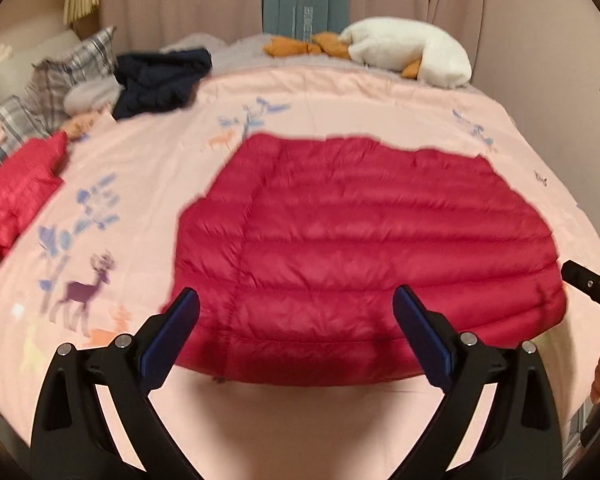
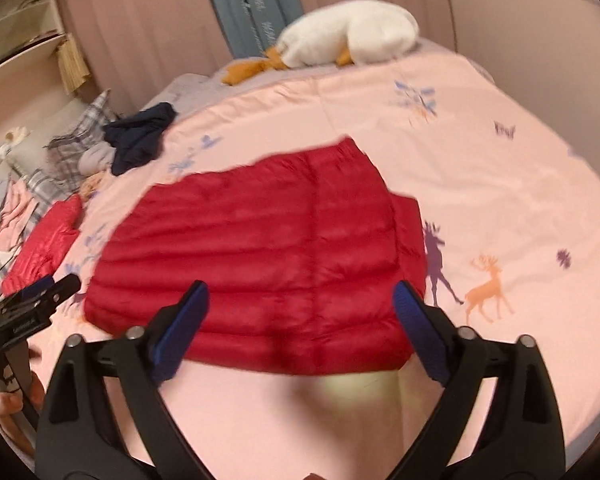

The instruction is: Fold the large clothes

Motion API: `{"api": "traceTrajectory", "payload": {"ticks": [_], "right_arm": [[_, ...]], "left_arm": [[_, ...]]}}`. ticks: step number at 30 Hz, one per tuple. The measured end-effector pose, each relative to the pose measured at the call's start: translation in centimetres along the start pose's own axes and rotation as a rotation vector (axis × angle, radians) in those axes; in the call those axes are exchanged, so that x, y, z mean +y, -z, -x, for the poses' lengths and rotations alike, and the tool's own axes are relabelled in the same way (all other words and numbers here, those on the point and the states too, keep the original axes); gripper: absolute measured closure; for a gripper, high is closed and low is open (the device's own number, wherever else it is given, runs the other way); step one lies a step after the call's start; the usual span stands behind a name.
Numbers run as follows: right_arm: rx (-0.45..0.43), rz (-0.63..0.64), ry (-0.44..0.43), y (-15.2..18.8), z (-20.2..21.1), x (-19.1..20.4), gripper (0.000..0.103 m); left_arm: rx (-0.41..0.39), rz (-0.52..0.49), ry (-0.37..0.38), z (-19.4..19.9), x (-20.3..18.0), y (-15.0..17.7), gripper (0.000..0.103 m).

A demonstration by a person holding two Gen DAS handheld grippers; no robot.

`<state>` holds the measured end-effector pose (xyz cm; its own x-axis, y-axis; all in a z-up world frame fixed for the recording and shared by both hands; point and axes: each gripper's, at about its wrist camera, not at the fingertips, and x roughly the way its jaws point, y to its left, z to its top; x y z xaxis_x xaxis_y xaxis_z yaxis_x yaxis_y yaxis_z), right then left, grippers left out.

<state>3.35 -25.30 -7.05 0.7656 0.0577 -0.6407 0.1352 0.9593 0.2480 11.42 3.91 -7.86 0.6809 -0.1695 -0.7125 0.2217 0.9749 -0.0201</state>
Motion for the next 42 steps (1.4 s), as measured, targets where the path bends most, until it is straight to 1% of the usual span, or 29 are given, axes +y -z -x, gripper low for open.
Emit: {"api": "traceTrajectory", "payload": {"ticks": [3, 4, 5, 7, 13, 17, 22, 27, 30, 34, 37, 42], "right_arm": [[-0.039, 0.053, -0.034, -0.9, 3.3, 2.2, 0.002], [-0.047, 0.063, -0.035, -1.2, 4.1, 2.6, 0.002], [-0.063, 0.075, -0.038, -1.5, 5.2, 3.2, 0.002], [-0.086, 0.088, -0.044, -1.8, 7.0, 4.0, 0.002], [-0.154, 0.108, -0.030, -2.4, 12.0, 5.9, 0.002], [-0.176, 0.120, -0.025, -2.6, 14.2, 6.9, 0.002], [-0.177, 0.122, -0.027, -2.2, 15.5, 7.5, 0.002], [-0.171, 0.142, -0.004, -1.0, 15.4, 8.1, 0.002], [-0.188, 0.150, 0.023, 0.0, 15.3, 8.4, 0.002], [-0.207, 0.158, 0.065, 1.1, 15.0, 8.6, 0.002], [-0.193, 0.156, 0.074, 1.7, 14.2, 8.6, 0.002], [-0.174, 0.130, 0.099, 2.4, 13.1, 8.1, 0.002]], "left_arm": [[-0.019, 0.012, -0.010, 3.2, -0.3, -1.3, 0.004], [-0.047, 0.014, 0.001, 4.7, -0.3, -1.8, 0.004], [-0.064, 0.013, -0.001, 5.7, -0.4, -2.0, 0.002], [-0.101, 0.014, -0.014, 8.1, -0.6, -2.6, 0.001], [-0.134, 0.049, 0.026, 13.5, 0.0, -3.6, 0.001], [-0.168, 0.030, -0.017, 16.5, -0.4, -4.0, 0.001], [-0.211, 0.003, -0.001, 19.7, -1.2, -3.6, 0.001], [-0.213, 0.007, 0.000, 20.5, -1.6, -2.8, 0.001], [-0.190, 0.008, -0.006, 20.2, -1.9, -2.1, 0.001], [-0.183, -0.001, -0.058, 19.6, -2.5, -1.2, 0.001], [-0.187, 0.002, -0.082, 19.3, -2.6, -0.6, 0.001], [-0.170, -0.008, -0.074, 18.6, -3.1, 0.2, 0.001]]}}
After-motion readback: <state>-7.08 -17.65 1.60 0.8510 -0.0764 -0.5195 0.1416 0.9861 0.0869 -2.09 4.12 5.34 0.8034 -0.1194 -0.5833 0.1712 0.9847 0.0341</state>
